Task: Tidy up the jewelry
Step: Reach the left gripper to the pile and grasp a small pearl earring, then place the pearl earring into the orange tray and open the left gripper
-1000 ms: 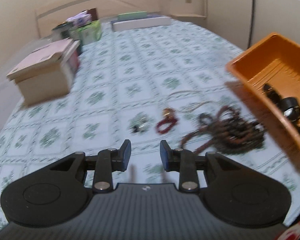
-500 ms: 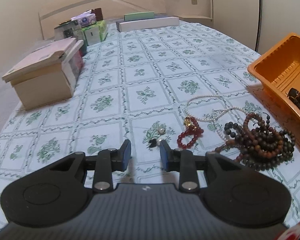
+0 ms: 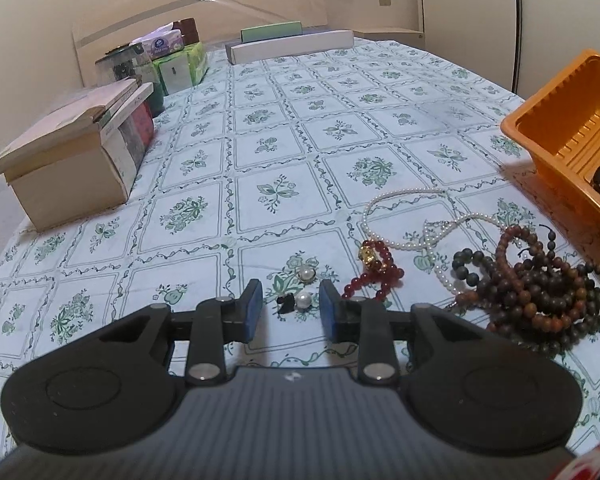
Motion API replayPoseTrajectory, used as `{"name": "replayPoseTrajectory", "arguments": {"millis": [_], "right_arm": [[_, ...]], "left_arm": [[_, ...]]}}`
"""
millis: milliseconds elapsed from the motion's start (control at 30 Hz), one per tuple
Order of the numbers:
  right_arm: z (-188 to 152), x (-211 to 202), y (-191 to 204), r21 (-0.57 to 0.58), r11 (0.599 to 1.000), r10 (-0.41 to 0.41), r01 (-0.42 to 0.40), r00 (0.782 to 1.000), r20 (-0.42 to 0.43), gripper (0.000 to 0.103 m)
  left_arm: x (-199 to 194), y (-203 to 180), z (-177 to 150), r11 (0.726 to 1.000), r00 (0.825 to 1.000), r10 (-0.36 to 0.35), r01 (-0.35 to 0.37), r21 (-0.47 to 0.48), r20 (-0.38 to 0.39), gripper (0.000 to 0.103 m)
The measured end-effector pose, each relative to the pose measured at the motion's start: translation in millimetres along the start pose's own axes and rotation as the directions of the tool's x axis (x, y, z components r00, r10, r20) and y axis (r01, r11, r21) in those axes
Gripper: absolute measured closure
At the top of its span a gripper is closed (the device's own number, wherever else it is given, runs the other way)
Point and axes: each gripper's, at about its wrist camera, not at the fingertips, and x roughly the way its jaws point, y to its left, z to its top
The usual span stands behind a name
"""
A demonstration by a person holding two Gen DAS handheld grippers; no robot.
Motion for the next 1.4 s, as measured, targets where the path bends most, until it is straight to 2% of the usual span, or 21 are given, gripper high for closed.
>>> {"name": "replayPoseTrajectory", "arguments": {"millis": [67,333,533,667,767,867,967,1167,1400], "right_arm": [[-0.3,0.0,-0.4,0.0,1.0,0.0,0.0,1.0,0.0,0.098],[0.1,0.1,-0.7,0.002,1.0,0.0,0.0,1.0,-0.001,0.098],[0.2,0.1,-0.8,0.002,1.0,0.0,0.0,1.0,0.0,0.098],[0.3,0.2,-1.9,0.006,1.0,0.0,0.0,1.0,-0.001,0.098],[0.6,0.1,-2.6,0.006,1.0,0.001,-0.001,1.0,0.0,0.098],[1.0,0.1,-2.5,0.006,1.0,0.001,-0.001,1.0,0.0,0.098],[1.0,0.1,-3.3,0.006,1.0,0.001,-0.001,1.0,0.0,0.098],[1.3,0.3,-3.5,0.006,1.0,0.002,-0.002,1.0,0.001,0.098],[1.5,0.3,-3.1,0.006,1.0,0.002,-0.002,1.0,0.001,0.098]], "left_arm": [[0.1,0.3,0.5,1.0,1.0,-0.012,0.012,-0.006,-0.007,0.086],[-26.1,-4.3,2.2,1.0,1.0,-0.009,0.01,-0.03,0.023,0.087],[-55.8,-29.0,12.6,0.996,0.995,-0.087,0.087,-0.011,0.059,0.087],[-79.2,-62.4,21.1,0.98,0.976,-0.196,0.194,0.029,0.097,0.087],[-95.5,-92.3,27.5,0.95,0.944,-0.31,0.304,0.067,0.112,0.087],[-105.7,-121.4,31.3,0.918,0.912,-0.394,0.383,0.107,0.114,0.087],[-110.8,-146.6,32.3,0.893,0.89,-0.442,0.426,0.147,0.109,0.087],[-110.8,-174.3,30.1,0.863,0.867,-0.49,0.469,0.187,0.087,0.087],[-106.4,-185.9,28.5,0.851,0.86,-0.506,0.484,0.203,0.069,0.087]]}}
